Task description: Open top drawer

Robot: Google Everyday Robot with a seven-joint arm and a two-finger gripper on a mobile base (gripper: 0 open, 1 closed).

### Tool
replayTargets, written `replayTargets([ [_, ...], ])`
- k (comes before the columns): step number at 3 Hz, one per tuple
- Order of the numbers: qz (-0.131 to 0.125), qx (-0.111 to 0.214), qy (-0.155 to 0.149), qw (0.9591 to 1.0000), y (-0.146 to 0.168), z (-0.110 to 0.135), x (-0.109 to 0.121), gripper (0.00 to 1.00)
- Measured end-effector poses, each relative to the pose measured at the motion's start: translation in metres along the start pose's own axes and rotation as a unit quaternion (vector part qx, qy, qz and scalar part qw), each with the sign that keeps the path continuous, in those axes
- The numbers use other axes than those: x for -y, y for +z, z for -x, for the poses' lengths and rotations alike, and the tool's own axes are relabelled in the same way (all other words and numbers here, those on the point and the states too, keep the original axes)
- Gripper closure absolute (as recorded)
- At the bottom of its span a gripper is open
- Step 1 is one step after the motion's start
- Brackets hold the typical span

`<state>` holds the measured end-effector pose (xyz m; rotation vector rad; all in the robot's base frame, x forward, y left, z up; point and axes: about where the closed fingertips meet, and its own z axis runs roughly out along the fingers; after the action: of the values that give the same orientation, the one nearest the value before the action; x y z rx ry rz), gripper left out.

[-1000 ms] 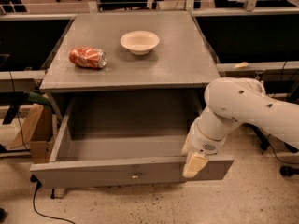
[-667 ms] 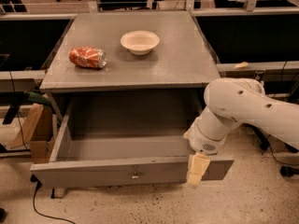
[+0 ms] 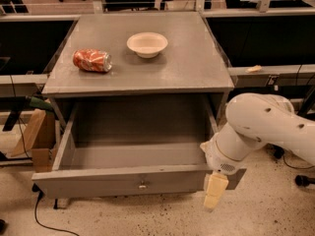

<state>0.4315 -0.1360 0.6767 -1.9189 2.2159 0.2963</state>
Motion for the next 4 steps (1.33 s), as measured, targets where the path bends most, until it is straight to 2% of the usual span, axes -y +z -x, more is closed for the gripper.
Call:
replayTargets([
  [1,0.003,0.005,0.006,1.0,0.002,-0.007,-0.028,0.04],
  [3,0.013,0.006,0.007,0.9999,0.006,-0.013,-0.049,0.5],
  [4,0.013,0.006,0.007,0.9999,-0.001,-0.012,-0.049,0.73],
])
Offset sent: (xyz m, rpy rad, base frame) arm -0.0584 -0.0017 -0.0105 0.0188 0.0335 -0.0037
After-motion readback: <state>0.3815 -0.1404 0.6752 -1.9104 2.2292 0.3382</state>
